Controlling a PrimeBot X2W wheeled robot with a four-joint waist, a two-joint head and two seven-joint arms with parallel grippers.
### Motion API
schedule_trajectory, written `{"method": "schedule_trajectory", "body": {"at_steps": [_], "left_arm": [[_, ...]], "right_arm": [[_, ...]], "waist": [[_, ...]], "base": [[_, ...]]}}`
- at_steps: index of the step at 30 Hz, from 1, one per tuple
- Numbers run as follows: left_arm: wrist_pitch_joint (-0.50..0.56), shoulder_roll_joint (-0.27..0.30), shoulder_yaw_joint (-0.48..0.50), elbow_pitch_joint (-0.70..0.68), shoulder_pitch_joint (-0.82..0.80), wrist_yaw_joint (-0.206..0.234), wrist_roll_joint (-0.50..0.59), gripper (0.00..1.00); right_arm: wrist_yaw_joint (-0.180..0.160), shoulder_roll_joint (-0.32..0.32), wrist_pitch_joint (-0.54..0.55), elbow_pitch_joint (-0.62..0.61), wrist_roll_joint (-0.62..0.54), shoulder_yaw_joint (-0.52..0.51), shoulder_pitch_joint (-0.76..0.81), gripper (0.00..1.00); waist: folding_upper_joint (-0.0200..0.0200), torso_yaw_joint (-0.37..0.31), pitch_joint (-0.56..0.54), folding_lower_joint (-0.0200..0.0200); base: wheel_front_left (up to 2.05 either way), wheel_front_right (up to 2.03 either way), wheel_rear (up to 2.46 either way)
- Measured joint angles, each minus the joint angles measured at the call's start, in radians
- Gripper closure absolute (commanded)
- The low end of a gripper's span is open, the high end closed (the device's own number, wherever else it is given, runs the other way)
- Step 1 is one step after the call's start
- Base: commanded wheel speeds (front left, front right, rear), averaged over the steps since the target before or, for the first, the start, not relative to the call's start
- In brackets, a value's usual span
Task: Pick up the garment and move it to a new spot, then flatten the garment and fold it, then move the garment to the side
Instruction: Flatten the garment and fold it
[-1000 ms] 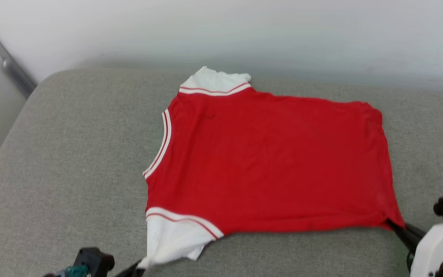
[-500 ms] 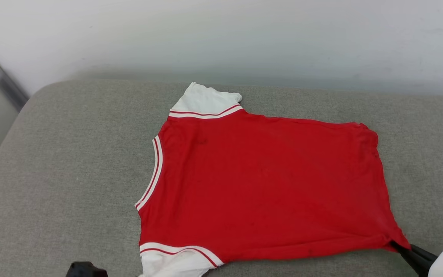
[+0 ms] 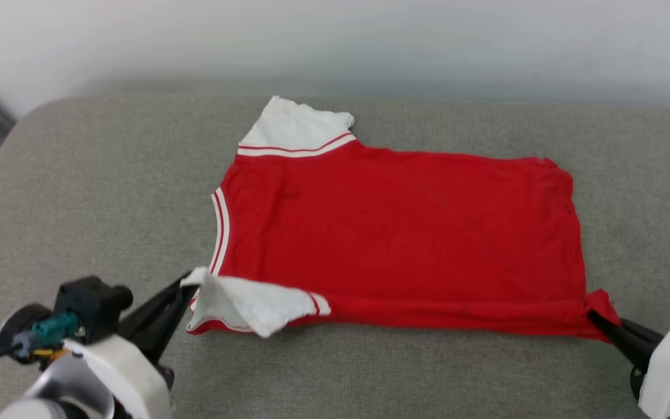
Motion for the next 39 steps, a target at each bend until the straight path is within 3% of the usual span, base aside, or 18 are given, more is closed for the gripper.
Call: {"method": "schedule_trajectory", "body": {"at_steps": [16,22,23,24,25,26,33,39], "left_arm": [[0.062,-0.117,-0.072,0.349,-0.362,-0.161,0.057,1.00],[0.030,-0.184,-0.104,0.513,-0.426,-0.191,0.083,1.00],[0.022,-0.194,-0.109,0.536,-0.431,-0.194,0.087,1.00],[0.013,-0.205,-0.112,0.560,-0.436,-0.195,0.089,0.62],[0.007,-0.213,-0.117,0.580,-0.440,-0.196,0.095,0.07],[0.001,-0.220,-0.122,0.599,-0.442,-0.196,0.098,0.00],[-0.077,-0.263,-0.112,0.659,-0.433,-0.179,0.092,0.00],[-0.105,-0.256,-0.073,0.588,-0.348,-0.113,0.056,0.00]], "right_arm": [[0.000,0.030,0.166,0.078,-0.109,0.054,-0.258,1.00],[0.000,0.058,0.180,0.134,-0.124,0.067,-0.314,1.00],[0.000,0.062,0.180,0.143,-0.124,0.067,-0.317,0.85],[0.000,0.067,0.178,0.150,-0.125,0.065,-0.319,0.16],[0.000,0.071,0.178,0.158,-0.126,0.063,-0.320,0.00],[0.000,0.074,0.178,0.163,-0.132,0.064,-0.321,0.00],[0.000,0.085,0.191,0.159,-0.164,0.053,-0.311,0.00],[0.000,0.124,0.244,0.108,-0.237,-0.011,-0.235,0.00]], "waist": [[0.0000,-0.016,0.182,0.0001],[0.0000,-0.019,0.220,0.0002],[0.0000,-0.019,0.221,0.0002],[0.0000,-0.019,0.220,0.0001],[0.0000,-0.020,0.219,0.0002],[0.0000,-0.020,0.216,0.0002],[0.0000,-0.017,0.167,0.0001],[0.0000,-0.009,0.107,0.0000]], "base": [[0.00,0.00,0.00],[0.00,0.00,0.00],[0.00,0.00,0.00],[0.00,0.00,0.00],[0.00,0.00,0.00],[0.00,0.00,0.00],[0.00,0.00,0.00],[0.00,0.00,0.00]]}}
